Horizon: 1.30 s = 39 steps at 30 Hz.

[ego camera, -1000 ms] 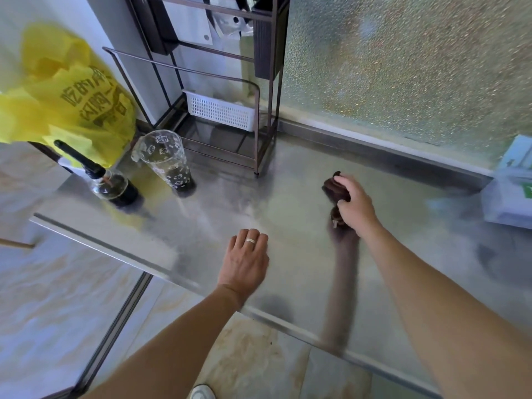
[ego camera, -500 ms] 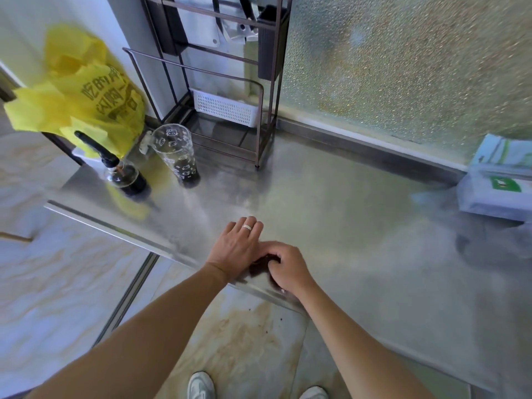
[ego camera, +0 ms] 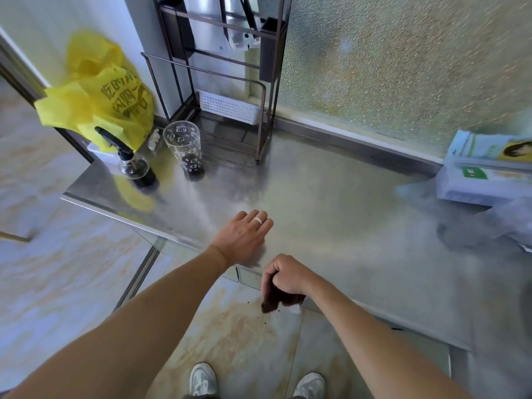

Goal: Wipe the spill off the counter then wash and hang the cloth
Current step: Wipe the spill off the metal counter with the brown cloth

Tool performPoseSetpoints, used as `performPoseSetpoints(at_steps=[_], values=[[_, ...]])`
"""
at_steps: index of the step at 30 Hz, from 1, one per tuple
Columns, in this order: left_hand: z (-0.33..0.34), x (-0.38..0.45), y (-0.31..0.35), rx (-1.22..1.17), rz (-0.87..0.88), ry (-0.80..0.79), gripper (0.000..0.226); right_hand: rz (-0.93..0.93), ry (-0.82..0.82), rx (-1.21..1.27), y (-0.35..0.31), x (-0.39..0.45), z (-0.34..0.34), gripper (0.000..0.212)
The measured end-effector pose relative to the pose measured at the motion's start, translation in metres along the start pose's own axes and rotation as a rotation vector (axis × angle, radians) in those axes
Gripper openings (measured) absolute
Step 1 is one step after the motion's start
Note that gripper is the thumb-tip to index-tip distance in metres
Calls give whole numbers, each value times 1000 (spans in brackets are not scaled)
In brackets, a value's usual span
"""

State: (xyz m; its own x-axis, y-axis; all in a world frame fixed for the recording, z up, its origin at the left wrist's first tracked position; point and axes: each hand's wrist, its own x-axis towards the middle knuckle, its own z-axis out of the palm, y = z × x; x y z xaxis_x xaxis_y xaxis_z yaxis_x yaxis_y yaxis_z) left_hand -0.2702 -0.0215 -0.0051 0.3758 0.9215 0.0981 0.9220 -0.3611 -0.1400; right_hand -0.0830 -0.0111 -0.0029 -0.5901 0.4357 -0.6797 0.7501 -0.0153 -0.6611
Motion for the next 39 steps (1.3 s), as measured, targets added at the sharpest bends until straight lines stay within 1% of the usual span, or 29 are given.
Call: performPoseSetpoints(at_steps=[2, 4, 7, 10, 12, 16, 21, 23, 25, 27, 29, 32, 35, 39], values=[[-4, -1, 2, -7, 30, 4, 19, 11, -47, -63, -3, -9, -9, 60], [-11, 1, 3, -22, 32, 19, 19, 19, -10, -27, -3, -19, -20, 57], [-31, 7, 7, -70, 16, 58, 22, 62, 165, 258, -3, -37, -41, 51], [-52, 14, 12, -132, 18, 86, 29, 45, 356, 460, -8, -57, -63, 45], [-68, 21, 18, -191, 11, 113, 33, 36, 456, 532, -13, -71, -75, 41], [-101, 41, 33, -259, 11, 156, 40, 5, 677, 578, -30, -98, -92, 35], [-148, 82, 50, -376, -82, 211, 36, -123, 958, 489, -52, -124, -118, 33], [-168, 100, 58, -414, -156, 230, 34, -153, 1058, 418, -59, -136, -130, 35], [-186, 115, 67, -370, -251, 232, 29, -180, 1157, 284, -59, -152, -141, 36], [-200, 126, 74, -243, -282, 169, 30, -189, 1222, 112, -48, -167, -150, 36], [-209, 134, 81, -150, -266, 75, 32, -145, 1239, -12, -32, -183, -159, 33], [-219, 150, 97, -92, -241, -20, 30, -64, 1251, -75, -7, -208, -169, 36], [-227, 167, 123, -99, -216, -60, 23, -3, 1298, -82, 18, -233, -178, 35], [-226, 188, 155, -119, -152, -75, 16, 108, 1389, -56, 49, -266, -184, 32]])
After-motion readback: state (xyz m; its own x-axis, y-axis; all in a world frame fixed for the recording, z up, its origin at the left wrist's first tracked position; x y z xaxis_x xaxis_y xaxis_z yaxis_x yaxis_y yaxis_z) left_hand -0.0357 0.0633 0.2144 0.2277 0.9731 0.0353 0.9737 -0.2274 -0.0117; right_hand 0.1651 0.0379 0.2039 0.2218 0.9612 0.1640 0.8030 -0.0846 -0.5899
